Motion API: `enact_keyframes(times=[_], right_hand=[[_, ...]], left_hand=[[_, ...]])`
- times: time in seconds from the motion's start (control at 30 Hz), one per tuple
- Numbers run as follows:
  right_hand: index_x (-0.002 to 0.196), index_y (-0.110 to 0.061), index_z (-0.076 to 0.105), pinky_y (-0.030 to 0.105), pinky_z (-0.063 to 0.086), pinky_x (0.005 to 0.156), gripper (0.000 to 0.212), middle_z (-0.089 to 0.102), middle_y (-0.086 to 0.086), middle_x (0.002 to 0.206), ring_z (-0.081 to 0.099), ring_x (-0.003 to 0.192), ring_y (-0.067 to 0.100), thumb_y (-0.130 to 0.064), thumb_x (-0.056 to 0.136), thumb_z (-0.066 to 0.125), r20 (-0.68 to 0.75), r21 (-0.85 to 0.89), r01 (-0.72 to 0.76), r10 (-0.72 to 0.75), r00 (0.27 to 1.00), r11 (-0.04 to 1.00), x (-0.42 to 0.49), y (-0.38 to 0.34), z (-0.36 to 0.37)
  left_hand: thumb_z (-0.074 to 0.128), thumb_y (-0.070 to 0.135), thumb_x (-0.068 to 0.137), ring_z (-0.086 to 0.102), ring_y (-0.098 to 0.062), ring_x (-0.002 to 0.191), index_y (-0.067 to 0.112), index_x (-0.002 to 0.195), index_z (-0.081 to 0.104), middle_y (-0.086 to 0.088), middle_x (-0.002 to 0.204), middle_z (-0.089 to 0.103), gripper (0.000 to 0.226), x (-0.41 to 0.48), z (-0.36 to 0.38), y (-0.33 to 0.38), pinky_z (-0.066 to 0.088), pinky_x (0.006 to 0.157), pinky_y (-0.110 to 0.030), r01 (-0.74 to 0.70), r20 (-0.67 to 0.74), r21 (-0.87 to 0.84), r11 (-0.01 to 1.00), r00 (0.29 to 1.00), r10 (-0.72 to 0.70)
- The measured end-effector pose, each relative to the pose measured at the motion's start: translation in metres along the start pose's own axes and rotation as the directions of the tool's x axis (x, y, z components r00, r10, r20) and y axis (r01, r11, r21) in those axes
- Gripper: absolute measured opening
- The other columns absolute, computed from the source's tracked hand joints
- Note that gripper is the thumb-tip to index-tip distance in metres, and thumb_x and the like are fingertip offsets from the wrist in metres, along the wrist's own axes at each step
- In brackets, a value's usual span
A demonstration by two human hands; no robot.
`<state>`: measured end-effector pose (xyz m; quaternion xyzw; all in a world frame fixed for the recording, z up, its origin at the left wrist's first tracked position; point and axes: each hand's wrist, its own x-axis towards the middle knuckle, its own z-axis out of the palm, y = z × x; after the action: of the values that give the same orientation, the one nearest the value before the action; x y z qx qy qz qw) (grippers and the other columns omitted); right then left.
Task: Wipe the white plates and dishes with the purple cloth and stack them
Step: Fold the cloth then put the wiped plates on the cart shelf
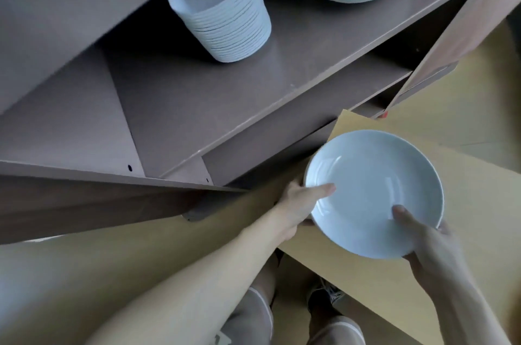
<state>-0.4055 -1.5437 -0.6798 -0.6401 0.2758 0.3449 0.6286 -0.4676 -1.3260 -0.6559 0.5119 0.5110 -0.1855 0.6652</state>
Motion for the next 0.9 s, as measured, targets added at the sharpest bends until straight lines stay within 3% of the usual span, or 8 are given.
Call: enact_keyframes(times=[0.07, 0.17, 0.27, 0.33, 0.47, 0.7, 0.83, 0.9], right_hand=[[0.124, -0.015, 0.065, 0.048, 0.057, 0.078, 0.033, 0.074, 0.008, 0.115, 0.07, 0.103, 0.035, -0.014, 0.092, 0.074, 0.032, -0.027, 0.017, -0.016, 0.999, 1.0, -0.022, -0.006, 0.01], [0.128, -0.018, 0.062, 0.061, 0.056, 0.09, 0.042, 0.072, 0.01, 0.116, 0.068, 0.105, 0.038, -0.016, 0.089, 0.077, 0.071, -0.107, 0.056, -0.049, 0.996, 0.993, -0.053, -0.023, 0.032], [0.122, -0.023, 0.065, 0.053, 0.06, 0.077, 0.041, 0.073, 0.006, 0.109, 0.069, 0.096, 0.033, -0.022, 0.085, 0.081, 0.146, -0.211, 0.136, -0.107, 0.984, 0.968, -0.08, -0.045, 0.063], [0.112, -0.024, 0.068, 0.043, 0.058, 0.068, 0.039, 0.075, 0.002, 0.101, 0.071, 0.09, 0.028, -0.027, 0.077, 0.083, 0.201, -0.245, 0.175, -0.126, 0.971, 0.954, -0.096, -0.06, 0.087], [0.103, -0.022, 0.072, 0.054, 0.062, 0.082, 0.042, 0.077, 0.001, 0.097, 0.073, 0.091, 0.029, -0.037, 0.064, 0.072, 0.29, -0.335, 0.219, -0.121, 0.949, 0.916, -0.118, -0.088, 0.14], [0.094, -0.028, 0.066, 0.054, 0.061, 0.084, 0.012, 0.072, 0.001, 0.097, 0.07, 0.092, 0.03, -0.019, 0.088, 0.072, 0.388, -0.464, 0.3, -0.112, 0.915, 0.833, -0.111, -0.126, 0.23], [0.088, -0.024, 0.065, 0.042, 0.063, 0.065, 0.009, 0.07, 0.005, 0.09, 0.07, 0.083, 0.031, -0.02, 0.089, 0.073, 0.364, -0.557, 0.297, -0.093, 0.927, 0.776, -0.097, -0.138, 0.266], [0.085, -0.021, 0.062, 0.041, 0.062, 0.064, 0.012, 0.066, 0.005, 0.088, 0.067, 0.079, 0.028, -0.019, 0.091, 0.073, 0.35, -0.569, 0.297, -0.101, 0.931, 0.767, -0.089, -0.146, 0.283]], left_hand=[[0.077, 0.043, 0.074, 0.074, -0.022, 0.1, 0.036, 0.111, 0.069, 0.007, 0.105, 0.078, 0.038, -0.032, -0.016, -0.004, 0.059, 0.079, -0.039, -0.006, -0.015, -0.078, 0.997, 1.0, 0.005], [0.069, 0.036, 0.071, 0.067, -0.04, 0.113, 0.02, 0.117, 0.073, -0.013, 0.116, 0.075, 0.049, -0.076, -0.041, -0.005, 0.057, 0.093, -0.049, -0.042, -0.035, -0.156, 0.987, 0.999, 0.037], [0.068, 0.034, 0.069, 0.062, -0.044, 0.119, 0.011, 0.124, 0.069, -0.021, 0.122, 0.071, 0.06, -0.114, -0.066, -0.001, 0.049, 0.104, -0.062, -0.078, -0.115, -0.247, 0.966, 0.992, 0.051], [0.068, 0.032, 0.074, 0.064, -0.04, 0.118, 0.013, 0.126, 0.068, -0.016, 0.121, 0.073, 0.055, -0.134, -0.083, 0.004, 0.049, 0.104, -0.063, -0.116, -0.141, -0.296, 0.948, 0.987, 0.077], [0.061, 0.022, 0.095, 0.063, -0.04, 0.119, 0.017, 0.126, 0.068, -0.016, 0.123, 0.072, 0.032, -0.155, -0.122, 0.017, 0.049, 0.104, -0.064, -0.211, -0.242, -0.39, 0.896, 0.963, 0.121], [0.061, 0.025, 0.095, 0.061, -0.034, 0.116, 0.025, 0.12, 0.062, -0.009, 0.122, 0.066, 0.025, -0.148, -0.166, 0.041, 0.053, 0.097, -0.057, -0.234, -0.313, -0.577, 0.783, 0.948, 0.053], [0.066, 0.026, 0.095, 0.062, -0.029, 0.114, 0.026, 0.113, 0.062, -0.006, 0.122, 0.066, 0.018, -0.135, -0.176, 0.052, 0.054, 0.076, -0.045, -0.23, -0.34, -0.662, 0.714, 0.94, -0.013], [0.073, 0.028, 0.092, 0.065, -0.024, 0.115, 0.025, 0.121, 0.064, -0.002, 0.122, 0.072, 0.03, -0.128, -0.175, 0.058, 0.055, 0.083, -0.043, -0.264, -0.339, -0.719, 0.643, 0.941, 0.007]])
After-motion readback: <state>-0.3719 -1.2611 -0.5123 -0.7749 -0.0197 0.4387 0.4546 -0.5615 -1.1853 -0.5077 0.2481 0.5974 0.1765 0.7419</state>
